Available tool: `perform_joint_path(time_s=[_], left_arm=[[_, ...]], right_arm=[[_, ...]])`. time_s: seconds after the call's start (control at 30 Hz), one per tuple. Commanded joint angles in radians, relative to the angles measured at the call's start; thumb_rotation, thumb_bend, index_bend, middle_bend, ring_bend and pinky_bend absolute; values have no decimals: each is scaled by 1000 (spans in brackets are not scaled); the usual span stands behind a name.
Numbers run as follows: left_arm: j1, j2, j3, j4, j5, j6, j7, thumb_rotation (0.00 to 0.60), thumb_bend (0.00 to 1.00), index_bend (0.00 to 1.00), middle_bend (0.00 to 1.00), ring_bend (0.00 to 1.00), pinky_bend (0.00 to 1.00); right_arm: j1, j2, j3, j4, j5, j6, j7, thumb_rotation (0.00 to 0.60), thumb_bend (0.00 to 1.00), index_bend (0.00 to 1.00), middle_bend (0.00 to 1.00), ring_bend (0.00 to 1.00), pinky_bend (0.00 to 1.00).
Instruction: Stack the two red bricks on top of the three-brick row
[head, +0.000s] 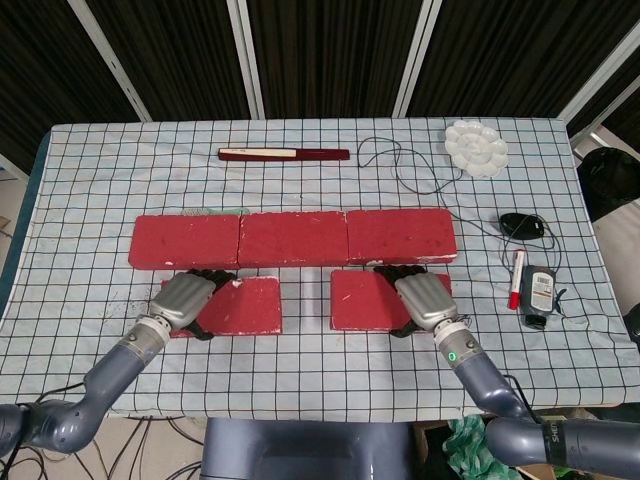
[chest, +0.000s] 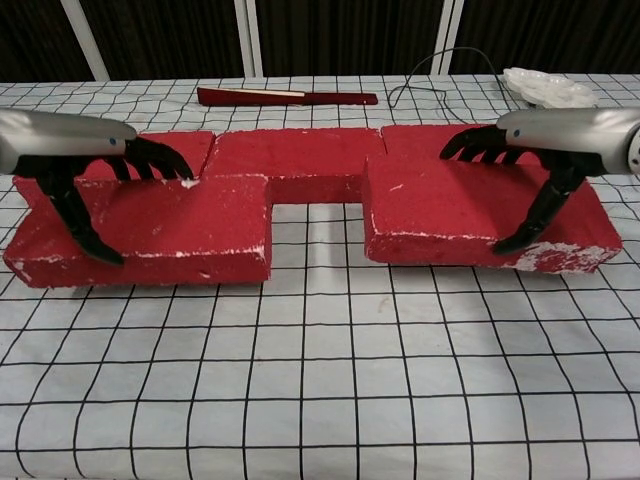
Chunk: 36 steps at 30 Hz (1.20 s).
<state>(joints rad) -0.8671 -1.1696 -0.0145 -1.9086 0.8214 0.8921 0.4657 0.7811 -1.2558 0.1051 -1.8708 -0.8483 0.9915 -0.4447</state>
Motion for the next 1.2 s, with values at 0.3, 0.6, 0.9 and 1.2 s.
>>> perform_joint_path(time_s=[0.3,0.6,0.9,1.2], left_arm=[[-110,223,-123,35,-48,-147,-69,600,208,185,261,160,285],[-185,162,-157,270,-78,-343,-174,600,208,189,255,157,278],[-238,40,-158,463,-39,-454,-228,600,208,189,249,146,266],[-232,-33,-162,554,34,-465,-283,600,208,189,245,145,264]], right_arm=[[79,202,98,-7,49,-166,77,600,131,131,239,236,211],[205,133,129,204,148,-338,109,600,132,131,239,238,211],[325,8,133,424,223,-450,125,600,132,132,240,244,211],[396,-89,104,546,259,-493,129,600,131,133,240,244,211]])
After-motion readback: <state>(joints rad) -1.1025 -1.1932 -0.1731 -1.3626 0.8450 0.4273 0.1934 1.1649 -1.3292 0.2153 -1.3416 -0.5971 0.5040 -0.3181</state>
